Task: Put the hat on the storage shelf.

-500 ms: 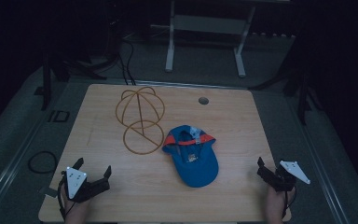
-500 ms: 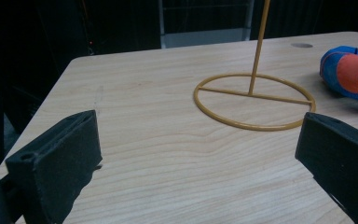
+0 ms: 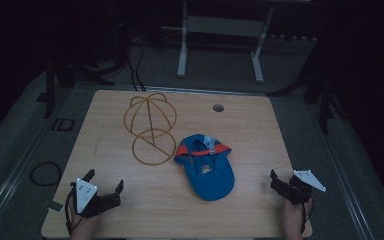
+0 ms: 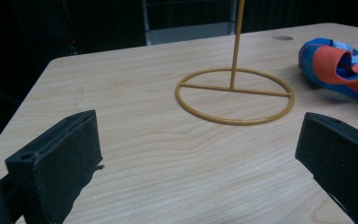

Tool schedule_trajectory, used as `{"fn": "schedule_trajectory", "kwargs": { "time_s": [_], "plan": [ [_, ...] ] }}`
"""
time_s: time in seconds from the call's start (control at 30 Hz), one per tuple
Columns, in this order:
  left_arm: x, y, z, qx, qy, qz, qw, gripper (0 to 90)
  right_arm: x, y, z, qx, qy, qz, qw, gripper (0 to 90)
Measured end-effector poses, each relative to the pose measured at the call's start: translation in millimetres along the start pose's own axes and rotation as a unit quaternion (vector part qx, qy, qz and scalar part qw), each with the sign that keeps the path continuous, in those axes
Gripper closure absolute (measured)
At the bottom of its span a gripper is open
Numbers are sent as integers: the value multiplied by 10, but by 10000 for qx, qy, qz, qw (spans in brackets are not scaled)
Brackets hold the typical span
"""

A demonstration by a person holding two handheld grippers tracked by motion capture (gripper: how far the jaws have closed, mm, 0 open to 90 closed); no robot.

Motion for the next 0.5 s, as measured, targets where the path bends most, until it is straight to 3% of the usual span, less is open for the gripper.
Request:
{"fn": "schedule_trajectory", "kwargs": {
  "time_s": [0.23, 0.37, 0.5],
  "plan": [
    [4, -15, -27, -194, -84, -3, 9998, 5, 113, 80, 101, 505, -20, 278, 9983, 142],
    [2, -22, -32, -206, -95, 21, 9997, 5, 174, 159, 165, 702, -139, 482, 9963, 142],
    [4, -26, -47, -216, -96, 29, 9997, 5, 234, 208, 252, 844, -205, 522, 9949, 142]
  ]
}}
Point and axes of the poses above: each handheld gripper's, and its own axes: y roughly forward along the jaws, x roughly out of its top, z roughly to its left, the point moved 4 cm from there along y, roughly forward along the jaws, and after that the axes turned 15 degrees about x, right-handed, at the moved point
